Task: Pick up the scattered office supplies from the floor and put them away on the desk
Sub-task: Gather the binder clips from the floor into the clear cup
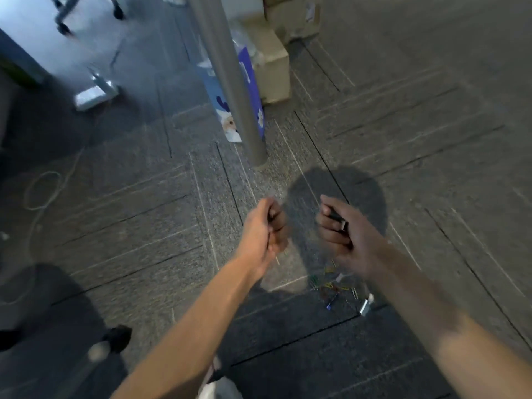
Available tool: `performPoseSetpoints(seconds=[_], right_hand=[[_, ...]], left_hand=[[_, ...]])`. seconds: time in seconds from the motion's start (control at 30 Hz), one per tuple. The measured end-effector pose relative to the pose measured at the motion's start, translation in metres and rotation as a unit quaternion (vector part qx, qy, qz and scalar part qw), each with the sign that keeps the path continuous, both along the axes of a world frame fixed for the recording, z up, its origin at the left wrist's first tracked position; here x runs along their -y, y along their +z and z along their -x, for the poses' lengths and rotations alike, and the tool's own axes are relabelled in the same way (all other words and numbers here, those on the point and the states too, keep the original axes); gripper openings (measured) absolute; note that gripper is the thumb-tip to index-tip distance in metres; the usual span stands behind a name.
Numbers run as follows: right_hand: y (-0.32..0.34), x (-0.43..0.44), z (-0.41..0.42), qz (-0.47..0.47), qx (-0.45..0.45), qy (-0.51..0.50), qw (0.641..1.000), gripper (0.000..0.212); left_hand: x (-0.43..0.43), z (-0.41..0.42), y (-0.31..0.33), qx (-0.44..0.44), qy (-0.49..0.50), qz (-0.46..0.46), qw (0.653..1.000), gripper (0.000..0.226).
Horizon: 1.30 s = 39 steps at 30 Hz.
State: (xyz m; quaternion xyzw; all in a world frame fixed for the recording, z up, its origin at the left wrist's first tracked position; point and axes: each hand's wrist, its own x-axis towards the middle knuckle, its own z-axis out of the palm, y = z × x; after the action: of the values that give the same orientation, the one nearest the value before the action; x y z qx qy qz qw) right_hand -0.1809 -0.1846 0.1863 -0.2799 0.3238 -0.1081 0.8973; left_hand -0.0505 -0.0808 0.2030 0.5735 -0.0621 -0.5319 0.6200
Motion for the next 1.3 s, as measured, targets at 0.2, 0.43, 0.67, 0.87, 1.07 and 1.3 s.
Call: performPoseSetpoints(seconds=[0.2,0.43,0.67,0.87,1.07,1.3], right_hand=[[0.278,-0.037,-0.068,0.081,-0.120,0.074,0.987,0.040],[0.533,-0.054,-0.208,0.095,-0.075,0.083,0.989,0.041],[0.639,-0.049,-0.417,0.221,-0.119,0.090,0.964,0.037],[0.637,-0.026,-0.565,0.333,-0.203,0.090,0.916,0.037],[0.626,-0.003,-0.613,0.303,-0.261,0.070,0.914,0.032],[0.623,0.011,-0.626,0.323,-0.262,0.089,0.905,0.032]], left_hand=[[-0.028,-0.042,0.287,0.166,0.029,-0.092,0.981,0.042],[-0.064,-0.163,0.537,0.302,0.095,-0.137,0.938,0.040],[-0.067,-0.364,0.628,0.427,0.125,-0.187,0.876,0.042],[-0.045,-0.516,0.606,0.531,0.013,-0.217,0.819,0.024],[-0.017,-0.563,0.568,0.577,-0.148,-0.216,0.774,0.016],[-0.013,-0.572,0.545,0.681,-0.238,-0.128,0.680,0.030]])
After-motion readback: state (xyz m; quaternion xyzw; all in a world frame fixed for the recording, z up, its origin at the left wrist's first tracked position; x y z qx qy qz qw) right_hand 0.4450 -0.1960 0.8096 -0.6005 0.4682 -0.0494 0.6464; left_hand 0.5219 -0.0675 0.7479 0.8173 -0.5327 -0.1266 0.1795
